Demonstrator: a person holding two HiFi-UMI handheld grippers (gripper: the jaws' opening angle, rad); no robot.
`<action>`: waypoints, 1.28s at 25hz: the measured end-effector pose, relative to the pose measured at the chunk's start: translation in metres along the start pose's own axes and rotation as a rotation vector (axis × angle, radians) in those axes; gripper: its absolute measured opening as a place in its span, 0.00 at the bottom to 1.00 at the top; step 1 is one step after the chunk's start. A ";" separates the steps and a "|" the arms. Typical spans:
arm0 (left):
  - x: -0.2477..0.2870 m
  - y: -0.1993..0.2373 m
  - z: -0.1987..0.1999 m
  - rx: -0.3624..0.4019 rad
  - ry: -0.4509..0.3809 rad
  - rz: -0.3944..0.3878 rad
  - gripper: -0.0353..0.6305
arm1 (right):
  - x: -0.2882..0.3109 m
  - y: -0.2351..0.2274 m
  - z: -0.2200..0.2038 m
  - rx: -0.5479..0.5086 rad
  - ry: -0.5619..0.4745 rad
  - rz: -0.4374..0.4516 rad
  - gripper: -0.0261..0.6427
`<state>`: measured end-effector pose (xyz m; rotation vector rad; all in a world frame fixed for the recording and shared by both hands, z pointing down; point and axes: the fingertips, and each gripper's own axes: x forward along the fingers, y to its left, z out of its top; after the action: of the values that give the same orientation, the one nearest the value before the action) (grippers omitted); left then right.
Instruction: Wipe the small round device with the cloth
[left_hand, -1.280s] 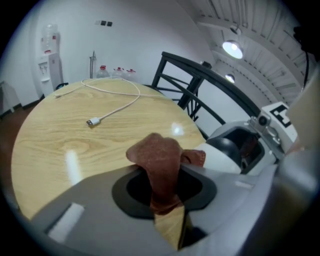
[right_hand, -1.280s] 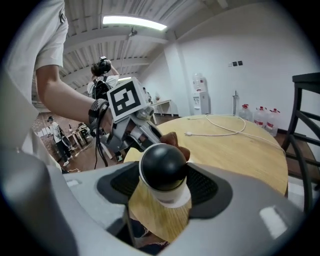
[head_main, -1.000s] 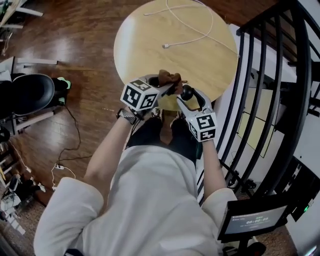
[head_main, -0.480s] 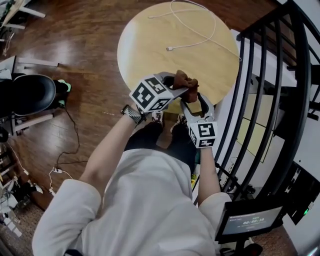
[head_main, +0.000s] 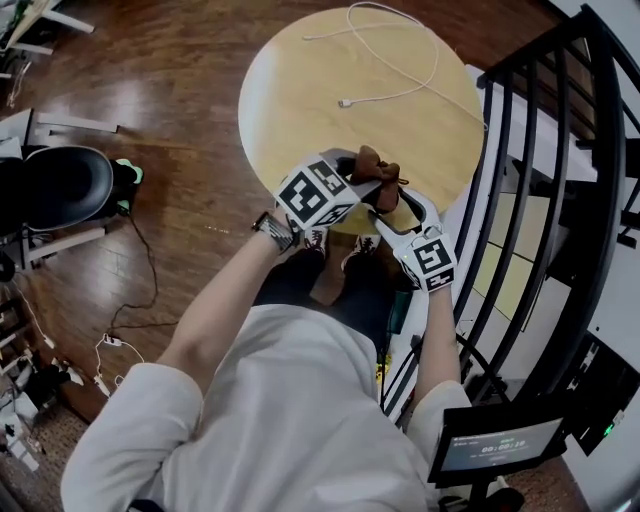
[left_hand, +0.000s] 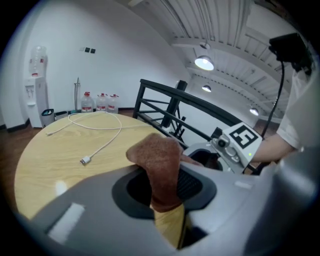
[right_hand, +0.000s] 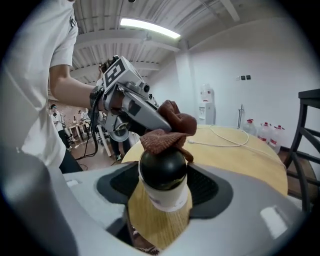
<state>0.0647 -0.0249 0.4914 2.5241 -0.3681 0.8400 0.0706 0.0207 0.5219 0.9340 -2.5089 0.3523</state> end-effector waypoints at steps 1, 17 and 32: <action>0.000 0.002 -0.002 -0.012 -0.001 0.002 0.21 | 0.000 0.001 0.000 0.004 -0.005 -0.003 0.49; 0.021 0.030 -0.037 -0.096 0.147 0.029 0.21 | -0.004 0.005 0.003 0.048 -0.040 -0.031 0.49; 0.028 0.045 -0.053 -0.056 0.169 0.099 0.21 | -0.001 0.003 -0.001 0.096 -0.051 -0.136 0.48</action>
<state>0.0431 -0.0402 0.5608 2.3788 -0.4569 1.0584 0.0696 0.0241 0.5222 1.1578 -2.4760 0.4137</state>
